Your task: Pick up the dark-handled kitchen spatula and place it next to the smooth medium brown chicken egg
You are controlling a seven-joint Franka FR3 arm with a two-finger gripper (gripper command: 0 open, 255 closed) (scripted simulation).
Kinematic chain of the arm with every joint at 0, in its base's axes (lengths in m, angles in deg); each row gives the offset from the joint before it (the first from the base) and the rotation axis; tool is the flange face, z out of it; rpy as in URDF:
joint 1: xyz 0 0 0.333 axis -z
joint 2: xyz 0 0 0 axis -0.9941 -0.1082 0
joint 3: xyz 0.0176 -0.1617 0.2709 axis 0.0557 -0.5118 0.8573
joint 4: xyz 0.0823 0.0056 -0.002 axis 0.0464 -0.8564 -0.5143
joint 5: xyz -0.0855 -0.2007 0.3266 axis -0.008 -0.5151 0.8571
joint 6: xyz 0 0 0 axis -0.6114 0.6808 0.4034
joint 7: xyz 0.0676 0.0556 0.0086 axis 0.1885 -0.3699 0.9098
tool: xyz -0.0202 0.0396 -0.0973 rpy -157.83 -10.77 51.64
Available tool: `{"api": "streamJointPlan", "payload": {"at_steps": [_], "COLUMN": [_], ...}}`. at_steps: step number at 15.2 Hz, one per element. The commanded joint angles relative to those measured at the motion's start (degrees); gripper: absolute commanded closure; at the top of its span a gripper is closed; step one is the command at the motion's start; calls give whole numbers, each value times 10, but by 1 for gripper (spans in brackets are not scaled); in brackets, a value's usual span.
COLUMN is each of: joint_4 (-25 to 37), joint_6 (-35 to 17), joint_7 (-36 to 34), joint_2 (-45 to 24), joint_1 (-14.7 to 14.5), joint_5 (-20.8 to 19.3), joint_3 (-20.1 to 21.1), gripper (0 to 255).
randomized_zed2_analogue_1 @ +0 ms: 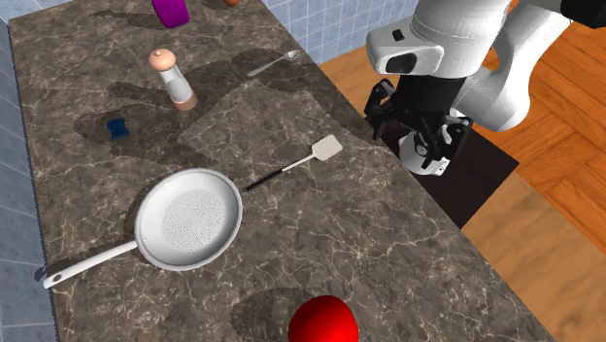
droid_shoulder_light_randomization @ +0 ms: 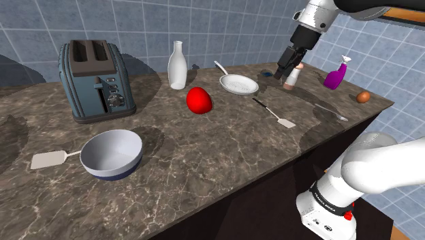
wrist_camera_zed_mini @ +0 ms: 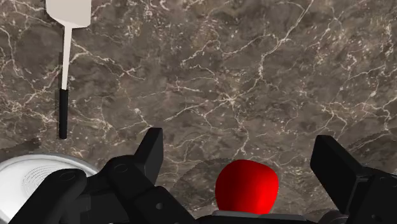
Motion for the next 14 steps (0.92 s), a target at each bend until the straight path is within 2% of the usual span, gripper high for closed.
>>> {"api": "streamJointPlan", "payload": {"at_steps": [1, 14], "joint_4": [0, -90], "joint_6": [0, -193], "joint_7": [0, 26], "joint_2": [0, -118], "joint_1": [0, 66], "joint_5": [0, -64], "joint_3": [0, -57], "gripper": [0, 0]}}
